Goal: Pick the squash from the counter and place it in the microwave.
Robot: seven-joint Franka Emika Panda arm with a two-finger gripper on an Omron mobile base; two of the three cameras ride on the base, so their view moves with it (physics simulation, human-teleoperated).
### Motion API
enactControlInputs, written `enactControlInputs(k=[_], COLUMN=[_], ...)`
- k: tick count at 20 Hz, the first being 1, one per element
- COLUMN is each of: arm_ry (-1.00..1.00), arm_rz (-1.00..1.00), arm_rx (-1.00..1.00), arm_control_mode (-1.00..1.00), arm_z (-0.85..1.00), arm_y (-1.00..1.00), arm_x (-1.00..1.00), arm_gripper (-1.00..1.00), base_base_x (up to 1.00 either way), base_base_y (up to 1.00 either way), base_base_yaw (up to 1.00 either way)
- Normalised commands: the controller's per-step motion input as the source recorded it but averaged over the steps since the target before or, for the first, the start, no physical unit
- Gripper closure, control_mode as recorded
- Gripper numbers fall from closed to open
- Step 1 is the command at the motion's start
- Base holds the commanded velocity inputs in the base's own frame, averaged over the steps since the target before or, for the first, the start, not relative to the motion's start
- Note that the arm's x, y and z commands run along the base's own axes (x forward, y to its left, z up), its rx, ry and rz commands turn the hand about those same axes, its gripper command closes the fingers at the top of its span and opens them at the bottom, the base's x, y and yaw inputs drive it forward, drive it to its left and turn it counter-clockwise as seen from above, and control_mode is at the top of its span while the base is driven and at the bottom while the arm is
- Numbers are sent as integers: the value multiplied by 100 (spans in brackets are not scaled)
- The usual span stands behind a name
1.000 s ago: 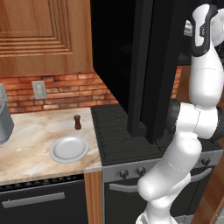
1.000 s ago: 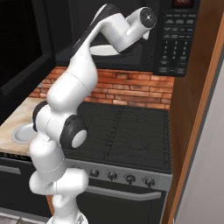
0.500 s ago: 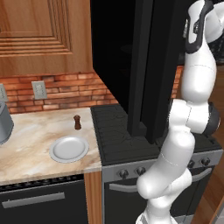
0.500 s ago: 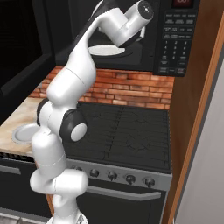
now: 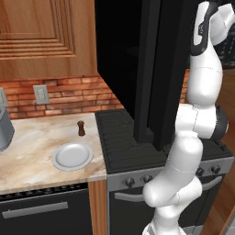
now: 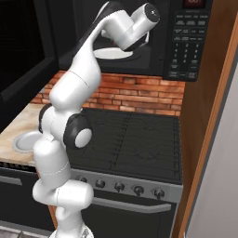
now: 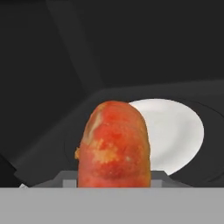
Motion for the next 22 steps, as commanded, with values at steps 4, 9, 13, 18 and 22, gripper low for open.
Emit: enactControlInputs(k=[4,9,13,18,22], arm_ry=[2,1,2,6,1], arm_rz=[1,0,0,0,0], arm_rx=[-1,-2,-5,-15,-14], arm_control_mode=[-100,-100,-100,-100,-100], arm_z=[-14,-17,-40,-56,-29], arm_y=[57,57,32,2,0], arm_x=[0,4,17,40,46], arm_gripper=[100,100,100,100,100], base_base_x=[0,0,0,0,0], base_base_y=[0,0,0,0,0], base_base_yaw=[0,0,0,0,0])
